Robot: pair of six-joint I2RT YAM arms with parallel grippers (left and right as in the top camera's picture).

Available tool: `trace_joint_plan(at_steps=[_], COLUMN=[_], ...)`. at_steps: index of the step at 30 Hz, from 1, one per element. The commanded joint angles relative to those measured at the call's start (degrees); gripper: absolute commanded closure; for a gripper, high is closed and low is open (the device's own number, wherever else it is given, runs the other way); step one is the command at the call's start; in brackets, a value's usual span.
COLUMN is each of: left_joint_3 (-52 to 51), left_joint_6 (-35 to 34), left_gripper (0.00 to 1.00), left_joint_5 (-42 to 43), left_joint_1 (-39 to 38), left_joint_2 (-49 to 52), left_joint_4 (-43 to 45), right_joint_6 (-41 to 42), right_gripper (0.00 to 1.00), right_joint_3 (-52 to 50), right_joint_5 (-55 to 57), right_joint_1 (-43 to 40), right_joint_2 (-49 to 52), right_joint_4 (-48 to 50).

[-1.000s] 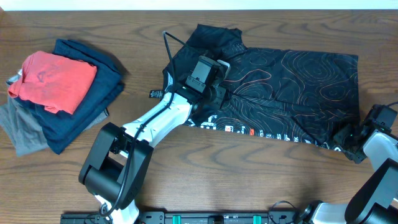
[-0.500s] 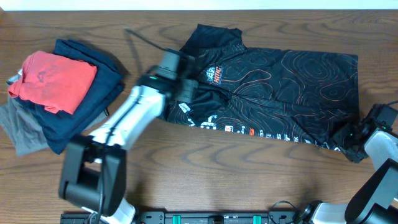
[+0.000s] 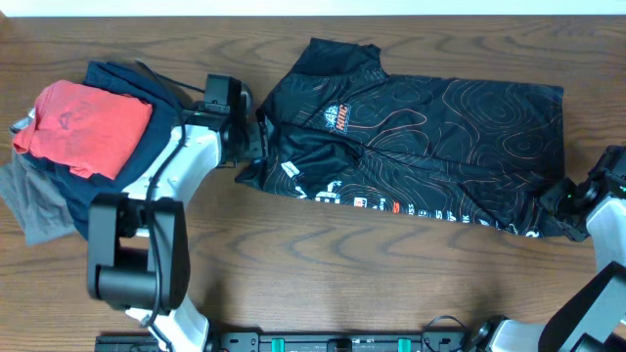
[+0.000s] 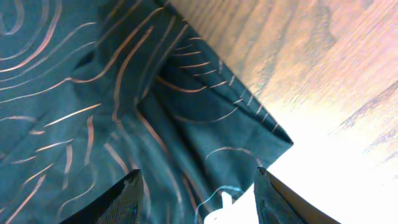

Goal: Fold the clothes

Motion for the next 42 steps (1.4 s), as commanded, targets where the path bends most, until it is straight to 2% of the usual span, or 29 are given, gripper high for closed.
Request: trace_joint_plan(at_steps=[1, 7, 12, 16, 21, 23, 29, 36, 39, 42], left_joint_3=[-0.74, -0.79, -0.83, -0.83, -0.83, -0.83, -0.83, -0.83, -0.83, -0.83], left_joint_6=[-0.61, -0.59, -0.74, -0.76, -0.76, -0.74, -0.74, -0.79, -0.76, -1.03], left_gripper=[0.30, 0.30, 0.43, 0.63, 0.88, 0.94, 0.94, 0.94, 0.94, 0.94], left_joint_5=[1.07, 5.97, 5.90, 5.88, 5.73, 5.42, 2.01, 2.19, 3.85, 4.24], left_joint_1=[-0.02, -0.02, -0.39, -0.39, -0.37, -0.37, -0.33, -0.35, -0.39, -0.55], left_joint_2=[2.75, 5.66, 6.29, 6.29, 6.29, 6.29, 6.29, 5.77, 4.46, 2.12], left_joint_4=[-1.40, -2.34, -5.62, -8.87, -12.50, -14.34, -23.39, -34.75, -36.37, -36.79], right_joint_6=[-0.20, 3.21, 3.21, 3.23, 3.26, 4.63, 11.85, 13.05, 13.03, 12.61], right_gripper=[0.44, 0.44, 0.47, 0.63, 0.99, 0.99, 0.99, 0.98, 0.93, 0.76], right_joint_3=[-1.88, -3.02, -3.02, -3.02, -3.02, -3.02, -2.99, -2.80, -2.78, -2.78], right_joint_5=[4.46, 10.01, 10.01, 10.84, 10.86, 12.22, 17.25, 14.82, 13.40, 12.04], right_joint_1=[-0.44, -0.55, -0.55, -0.55, -0.96, -1.73, -6.99, -10.38, -10.01, -10.01], right_joint_2=[1.95, 3.96, 6.23, 9.11, 12.48, 12.63, 10.82, 2.93, -1.03, -4.57], right_joint_4=[0.92, 2.29, 3.37, 3.50, 2.08, 0.76, -5.29, -5.92, -5.66, -5.73])
